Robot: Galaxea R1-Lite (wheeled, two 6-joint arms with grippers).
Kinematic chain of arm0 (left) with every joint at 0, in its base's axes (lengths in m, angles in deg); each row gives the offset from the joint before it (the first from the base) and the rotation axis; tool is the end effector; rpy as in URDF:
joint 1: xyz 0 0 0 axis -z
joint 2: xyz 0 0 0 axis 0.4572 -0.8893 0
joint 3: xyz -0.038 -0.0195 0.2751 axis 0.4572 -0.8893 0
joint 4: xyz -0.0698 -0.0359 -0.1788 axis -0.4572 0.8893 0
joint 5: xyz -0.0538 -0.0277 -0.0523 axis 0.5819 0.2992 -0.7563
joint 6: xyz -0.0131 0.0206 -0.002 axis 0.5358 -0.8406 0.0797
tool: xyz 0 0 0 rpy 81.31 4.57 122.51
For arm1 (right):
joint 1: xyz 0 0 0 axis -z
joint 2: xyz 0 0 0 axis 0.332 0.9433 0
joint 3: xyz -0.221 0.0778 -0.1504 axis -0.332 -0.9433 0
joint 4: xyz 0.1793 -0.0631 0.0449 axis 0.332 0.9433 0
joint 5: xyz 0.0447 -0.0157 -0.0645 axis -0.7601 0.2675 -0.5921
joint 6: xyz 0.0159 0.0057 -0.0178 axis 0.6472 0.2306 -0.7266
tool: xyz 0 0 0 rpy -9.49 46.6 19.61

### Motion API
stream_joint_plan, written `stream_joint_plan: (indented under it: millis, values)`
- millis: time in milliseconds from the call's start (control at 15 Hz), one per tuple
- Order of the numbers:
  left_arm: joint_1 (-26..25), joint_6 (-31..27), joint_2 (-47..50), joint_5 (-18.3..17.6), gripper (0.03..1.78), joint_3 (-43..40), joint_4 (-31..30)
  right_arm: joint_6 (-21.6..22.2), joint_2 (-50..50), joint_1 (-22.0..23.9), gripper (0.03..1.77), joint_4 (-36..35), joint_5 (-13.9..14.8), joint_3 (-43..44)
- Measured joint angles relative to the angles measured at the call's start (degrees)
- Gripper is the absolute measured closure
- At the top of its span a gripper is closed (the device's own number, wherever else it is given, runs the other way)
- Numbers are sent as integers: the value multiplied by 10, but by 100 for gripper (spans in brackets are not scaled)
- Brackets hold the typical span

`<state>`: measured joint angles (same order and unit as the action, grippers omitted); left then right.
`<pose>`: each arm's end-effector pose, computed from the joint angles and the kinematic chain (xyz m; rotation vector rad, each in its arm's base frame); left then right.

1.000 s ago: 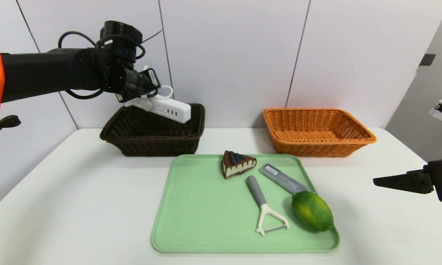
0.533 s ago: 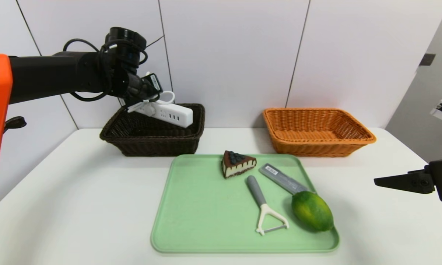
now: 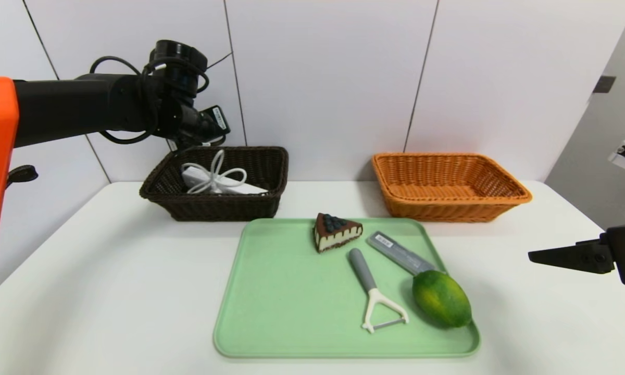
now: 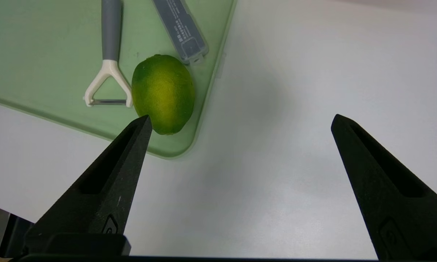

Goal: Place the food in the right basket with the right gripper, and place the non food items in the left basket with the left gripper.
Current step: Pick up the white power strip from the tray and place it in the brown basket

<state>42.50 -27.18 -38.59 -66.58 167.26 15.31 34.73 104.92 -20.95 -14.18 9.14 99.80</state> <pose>0.4070 -0.1041 0.2471 -0.4072 0.4146 0.1347 0.1818 0.0120 0.2201 0.0155 0.7606 0.3336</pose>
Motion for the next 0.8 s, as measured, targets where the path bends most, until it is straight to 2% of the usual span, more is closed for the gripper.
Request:
stream_joint_plan:
  millis: [133,400,600,800]
  values:
    - [0,2,0,0,78,0,0,0,0,0,10,0,0,0]
    - [2,-1,13,1,51,1,1,2,0,0,10,0,1,0]
    - [16,-4,29,3,39,1,19,2,-2,0,10,1,2,0]
    - [55,-3,51,6,30,2,54,2,-3,0,10,0,2,-2]
